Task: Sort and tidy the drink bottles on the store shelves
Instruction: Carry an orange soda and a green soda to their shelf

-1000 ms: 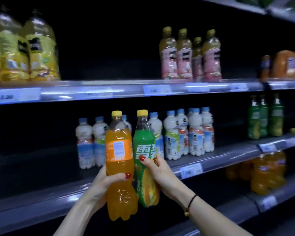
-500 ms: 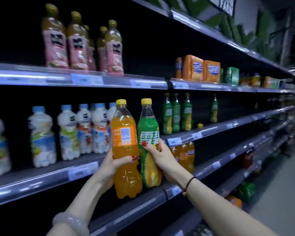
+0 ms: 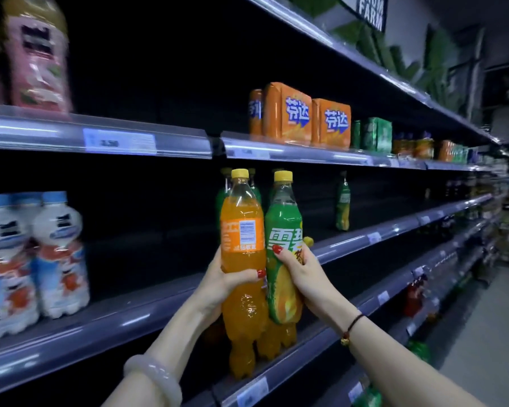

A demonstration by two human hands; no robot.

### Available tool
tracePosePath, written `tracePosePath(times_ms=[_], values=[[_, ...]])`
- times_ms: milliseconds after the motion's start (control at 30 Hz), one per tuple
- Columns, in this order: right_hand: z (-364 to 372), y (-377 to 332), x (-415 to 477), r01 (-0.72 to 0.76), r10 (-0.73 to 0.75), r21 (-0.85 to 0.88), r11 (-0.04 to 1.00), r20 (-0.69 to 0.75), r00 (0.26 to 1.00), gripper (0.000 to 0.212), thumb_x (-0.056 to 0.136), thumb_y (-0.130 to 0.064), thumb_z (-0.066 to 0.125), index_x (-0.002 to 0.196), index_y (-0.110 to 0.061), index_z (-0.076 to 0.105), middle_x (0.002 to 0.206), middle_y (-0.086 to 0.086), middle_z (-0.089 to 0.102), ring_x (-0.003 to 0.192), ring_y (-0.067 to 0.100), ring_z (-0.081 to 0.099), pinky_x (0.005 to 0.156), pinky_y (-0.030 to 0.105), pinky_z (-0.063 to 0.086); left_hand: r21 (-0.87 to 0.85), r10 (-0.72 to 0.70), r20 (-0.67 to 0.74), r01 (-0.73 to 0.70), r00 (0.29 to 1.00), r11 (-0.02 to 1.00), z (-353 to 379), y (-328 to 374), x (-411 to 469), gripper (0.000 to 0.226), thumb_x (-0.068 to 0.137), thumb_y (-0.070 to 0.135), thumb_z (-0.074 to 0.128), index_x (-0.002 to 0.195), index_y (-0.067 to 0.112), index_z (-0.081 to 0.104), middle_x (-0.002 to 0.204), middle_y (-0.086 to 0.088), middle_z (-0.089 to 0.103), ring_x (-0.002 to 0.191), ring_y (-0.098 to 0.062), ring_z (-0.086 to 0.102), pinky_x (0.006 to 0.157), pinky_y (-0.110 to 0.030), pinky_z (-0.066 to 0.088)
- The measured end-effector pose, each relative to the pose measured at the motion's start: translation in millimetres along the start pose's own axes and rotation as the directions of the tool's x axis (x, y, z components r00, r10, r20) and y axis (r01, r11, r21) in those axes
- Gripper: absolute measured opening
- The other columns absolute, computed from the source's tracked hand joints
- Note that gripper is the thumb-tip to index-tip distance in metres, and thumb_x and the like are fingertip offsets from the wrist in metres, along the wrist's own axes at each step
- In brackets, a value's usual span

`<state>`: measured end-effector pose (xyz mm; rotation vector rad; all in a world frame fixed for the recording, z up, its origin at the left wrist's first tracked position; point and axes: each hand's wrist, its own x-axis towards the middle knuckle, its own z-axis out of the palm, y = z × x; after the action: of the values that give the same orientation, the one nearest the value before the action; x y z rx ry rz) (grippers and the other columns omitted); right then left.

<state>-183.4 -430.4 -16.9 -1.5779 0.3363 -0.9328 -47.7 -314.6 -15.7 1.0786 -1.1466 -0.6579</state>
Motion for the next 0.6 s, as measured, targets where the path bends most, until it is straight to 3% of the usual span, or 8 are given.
tracePosePath(times_ms=[100, 267, 467, 600], values=[[-42.2, 8.3, 31.0, 0.013, -0.012, 0.024, 1.0, -0.027, 1.0, 0.071, 0.055, -0.059, 0.077, 0.116, -0.03, 0.054, 0.109, 0.0, 0.072, 0.098, 0.018, 0.07, 0.081, 0.038, 0.058, 0.008, 0.006, 0.033, -0.006, 0.999, 1.0, 23.9, -18.0, 49.3, 0.087, 0.05, 0.033, 0.082, 0.129, 0.028, 0.044, 0.117, -0.007, 0.065, 0.105, -0.024, 0.065, 0.089, -0.048, 0.054], [-110.4, 20.6, 81.5, 0.032, -0.031, 0.038, 0.999, -0.032, 0.999, 0.055, 0.069, -0.049, 0.074, 0.116, -0.028, 0.056, 0.109, -0.001, 0.072, 0.1, 0.019, 0.07, 0.081, 0.038, 0.057, 0.002, -0.012, 0.02, 0.012, 1.0, 1.0, 66.3, -44.3, 120.3, 0.088, 0.048, 0.026, 0.082, 0.128, 0.022, 0.046, 0.113, -0.011, 0.067, 0.1, -0.027, 0.067, 0.081, -0.043, 0.057], [-182.6, 39.6, 149.7, 0.043, -0.045, 0.026, 0.999, 0.066, 0.997, 0.043, 0.079, -0.044, 0.069, 0.117, -0.028, 0.055, 0.112, 0.0, 0.07, 0.101, 0.018, 0.069, 0.084, 0.041, 0.057, 0.03, -0.011, -0.092, 0.013, 0.996, 0.999, 110.9, -73.9, 184.1, 0.086, 0.045, 0.033, 0.082, 0.123, 0.031, 0.047, 0.112, -0.007, 0.067, 0.1, -0.024, 0.067, 0.082, -0.044, 0.056], [-221.3, 48.8, 200.9, 0.054, -0.055, 0.013, 0.998, 0.147, 0.988, 0.034, 0.084, -0.039, 0.066, 0.114, -0.029, 0.053, 0.112, 0.002, 0.069, 0.101, 0.021, 0.068, 0.088, 0.045, 0.055, 0.006, 0.001, -0.229, 0.0, 0.973, 1.0, 135.9, -89.9, 217.2, 0.09, 0.045, 0.031, 0.083, 0.128, 0.026, 0.046, 0.11, -0.009, 0.067, 0.1, -0.028, 0.067, 0.081, -0.045, 0.055]])
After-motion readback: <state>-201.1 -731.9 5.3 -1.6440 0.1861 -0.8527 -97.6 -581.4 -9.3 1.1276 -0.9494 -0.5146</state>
